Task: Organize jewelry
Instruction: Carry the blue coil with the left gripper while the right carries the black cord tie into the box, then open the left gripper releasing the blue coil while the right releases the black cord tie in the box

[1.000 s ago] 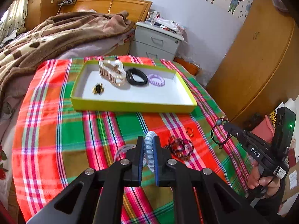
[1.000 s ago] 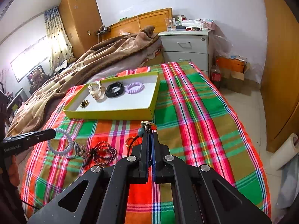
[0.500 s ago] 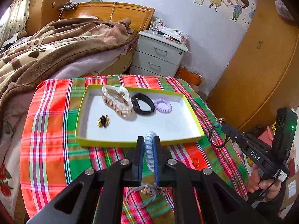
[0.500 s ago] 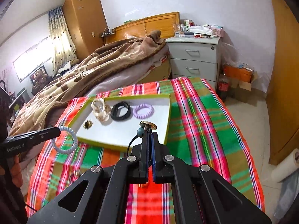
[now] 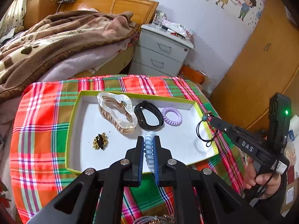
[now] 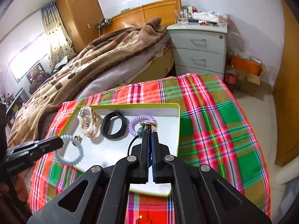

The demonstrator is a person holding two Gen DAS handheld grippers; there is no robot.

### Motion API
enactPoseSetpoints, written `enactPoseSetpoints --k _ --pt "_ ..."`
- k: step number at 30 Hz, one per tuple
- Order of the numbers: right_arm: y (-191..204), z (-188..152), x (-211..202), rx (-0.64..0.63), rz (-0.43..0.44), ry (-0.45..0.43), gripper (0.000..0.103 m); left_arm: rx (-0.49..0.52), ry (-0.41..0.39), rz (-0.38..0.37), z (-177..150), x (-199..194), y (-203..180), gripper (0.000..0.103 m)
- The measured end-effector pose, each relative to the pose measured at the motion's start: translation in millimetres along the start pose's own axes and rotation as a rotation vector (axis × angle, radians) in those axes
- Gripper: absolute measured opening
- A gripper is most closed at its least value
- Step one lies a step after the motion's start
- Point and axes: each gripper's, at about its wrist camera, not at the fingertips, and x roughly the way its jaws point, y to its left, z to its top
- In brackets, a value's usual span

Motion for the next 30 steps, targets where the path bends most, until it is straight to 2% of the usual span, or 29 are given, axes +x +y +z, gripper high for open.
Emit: enactPoseSetpoints --k 14,19,26,30 --pt "-5 15 50 -0.055 -0.069 0.087 0.002 -0.029 0.064 0.029 3 38 21 0.01" --pt "-7 17 60 -0.08 -0.114 0.095 0.002 -0.026 0.078 0.063 1 46 26 0.01" --pt "-6 19 63 -0.096 -0.151 0.099 0.002 -0.035 0.094 0.069 -2 51 30 0.01" --pt "-2 19 65 -0.119 -0.162 0.101 0.005 -0.04 0.102 0.086 -4 52 31 0.014"
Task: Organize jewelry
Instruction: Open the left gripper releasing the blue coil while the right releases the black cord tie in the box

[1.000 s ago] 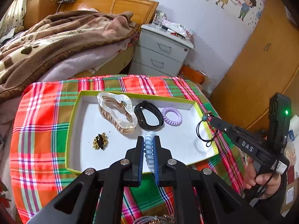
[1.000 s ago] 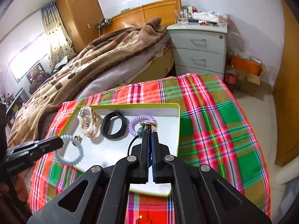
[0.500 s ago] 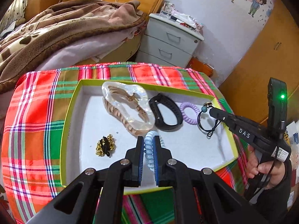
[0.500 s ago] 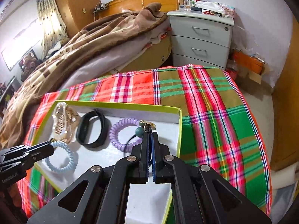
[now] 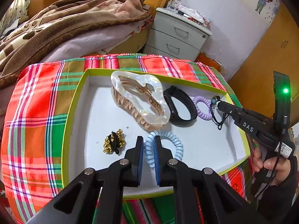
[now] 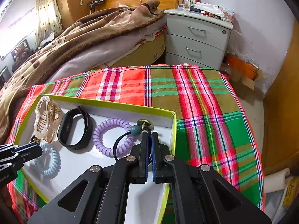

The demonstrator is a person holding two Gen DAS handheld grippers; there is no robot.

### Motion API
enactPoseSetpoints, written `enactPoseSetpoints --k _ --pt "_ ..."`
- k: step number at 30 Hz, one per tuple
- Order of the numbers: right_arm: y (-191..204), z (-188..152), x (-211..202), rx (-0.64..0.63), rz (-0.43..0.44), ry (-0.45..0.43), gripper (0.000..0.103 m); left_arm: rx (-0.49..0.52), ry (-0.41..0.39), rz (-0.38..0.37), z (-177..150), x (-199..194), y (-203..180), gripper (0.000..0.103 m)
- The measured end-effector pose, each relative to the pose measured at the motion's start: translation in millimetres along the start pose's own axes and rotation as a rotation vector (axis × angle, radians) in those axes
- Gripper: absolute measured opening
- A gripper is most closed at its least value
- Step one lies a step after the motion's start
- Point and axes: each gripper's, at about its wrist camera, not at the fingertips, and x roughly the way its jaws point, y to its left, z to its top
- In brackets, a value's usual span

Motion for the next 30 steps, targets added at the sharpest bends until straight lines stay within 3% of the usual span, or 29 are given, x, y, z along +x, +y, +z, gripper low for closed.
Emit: enactPoseSetpoints --k 3,9,19,23,30 --pt "2 -1 -1 -0.005 0.001 -0.003 0.009 0.009 -0.007 0.013 -1 -1 -1 0.026" --pt "1 -1 -1 -0.002 -0.006 -0.007 0.011 0.001 0.0 0.021 -1 0 2 0.027" --pt "0 -3 -10 0.019 0.029 -0.03 0.02 0.002 -0.019 0.01 -3 -10 -2 0.043" --pt "2 -5 -18 0.016 0.056 -0.053 0.042 0.008 -0.03 0.006 -3 -16 -5 0.044" --pt "0 -12 -34 0.034 0.067 -0.081 0.042 0.038 -0.055 -0.009 -12 -34 -13 0.044"
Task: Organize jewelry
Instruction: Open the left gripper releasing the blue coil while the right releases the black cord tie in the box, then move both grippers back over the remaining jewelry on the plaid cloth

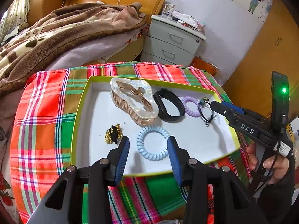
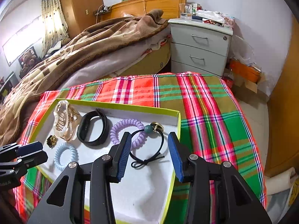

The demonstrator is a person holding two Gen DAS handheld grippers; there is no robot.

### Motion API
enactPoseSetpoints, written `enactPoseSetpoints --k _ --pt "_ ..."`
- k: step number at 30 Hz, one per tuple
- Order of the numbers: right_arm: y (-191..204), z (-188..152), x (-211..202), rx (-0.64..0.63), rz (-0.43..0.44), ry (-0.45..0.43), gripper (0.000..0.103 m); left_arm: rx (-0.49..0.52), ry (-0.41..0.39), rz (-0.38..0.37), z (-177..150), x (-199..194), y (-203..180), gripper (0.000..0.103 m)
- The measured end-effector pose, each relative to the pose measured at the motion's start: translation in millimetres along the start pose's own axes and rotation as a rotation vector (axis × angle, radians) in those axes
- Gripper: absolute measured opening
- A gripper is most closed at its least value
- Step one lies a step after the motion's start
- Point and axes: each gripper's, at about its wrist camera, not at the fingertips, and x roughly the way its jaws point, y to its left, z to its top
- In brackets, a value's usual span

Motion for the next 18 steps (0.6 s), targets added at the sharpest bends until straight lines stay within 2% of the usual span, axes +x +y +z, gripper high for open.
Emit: enactPoseSetpoints --k 9,18 --pt "2 -14 -31 0.031 0.028 -0.044 0.042 0.004 -0.035 -0.019 -19 -29 0 0.044" --pt "21 -52 -67 -0.008 0.103 -0.059 0.042 -0.006 -0.05 -0.019 -49 -54 8 0.044"
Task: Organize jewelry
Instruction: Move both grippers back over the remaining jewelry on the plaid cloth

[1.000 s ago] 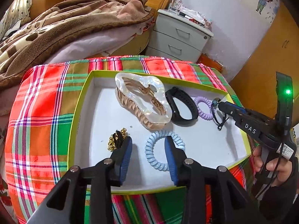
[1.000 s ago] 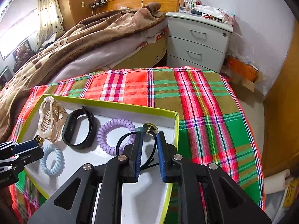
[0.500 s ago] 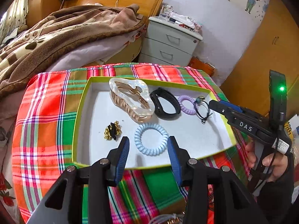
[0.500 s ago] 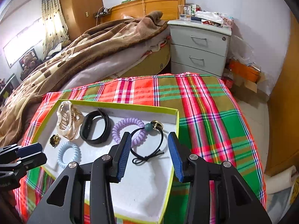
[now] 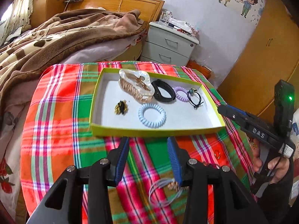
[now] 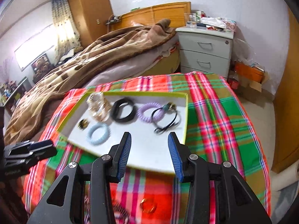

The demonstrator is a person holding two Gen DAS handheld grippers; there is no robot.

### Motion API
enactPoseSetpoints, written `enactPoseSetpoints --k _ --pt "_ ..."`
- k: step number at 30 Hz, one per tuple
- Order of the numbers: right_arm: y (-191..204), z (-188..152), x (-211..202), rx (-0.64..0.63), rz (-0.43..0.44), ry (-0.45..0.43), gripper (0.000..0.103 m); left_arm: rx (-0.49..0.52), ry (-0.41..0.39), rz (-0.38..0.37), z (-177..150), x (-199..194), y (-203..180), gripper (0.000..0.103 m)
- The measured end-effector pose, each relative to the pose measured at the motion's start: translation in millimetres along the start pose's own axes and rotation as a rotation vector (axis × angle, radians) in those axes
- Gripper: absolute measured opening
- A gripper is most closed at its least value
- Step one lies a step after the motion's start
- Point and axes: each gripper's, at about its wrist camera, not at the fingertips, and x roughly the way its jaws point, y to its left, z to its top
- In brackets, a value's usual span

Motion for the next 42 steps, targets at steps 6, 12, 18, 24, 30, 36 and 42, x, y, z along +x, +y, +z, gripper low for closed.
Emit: enactPoseSetpoints --k 6,12,18,24,30,36,42 --pt "21 -31 -14 -0.037 0.092 0.045 0.042 -0.01 -0.003 -0.006 -19 -12 5 0.044" --pt "30 -54 -18 -0.05 0.118 0.073 0.042 -0.02 -0.007 -0.006 -33 -22 10 0.044" --pt "46 -73 -14 -0.108 0.143 0.117 0.042 -0.034 -0.001 0.003 -45 -25 17 0.044" --pt "57 -83 -7 -0.173 0.113 0.15 0.042 -0.045 0.005 0.004 -52 -27 20 0.044" --pt "70 -85 2 -0.268 0.108 0.178 0.038 -0.046 0.008 0.002 -55 -28 20 0.044" --pt "68 -81 10 -0.266 0.108 0.189 0.024 -0.049 0.012 0.004 -57 -28 20 0.044" --pt "75 -86 10 -0.356 0.113 0.199 0.023 -0.046 0.017 0.0 -57 -27 19 0.044"
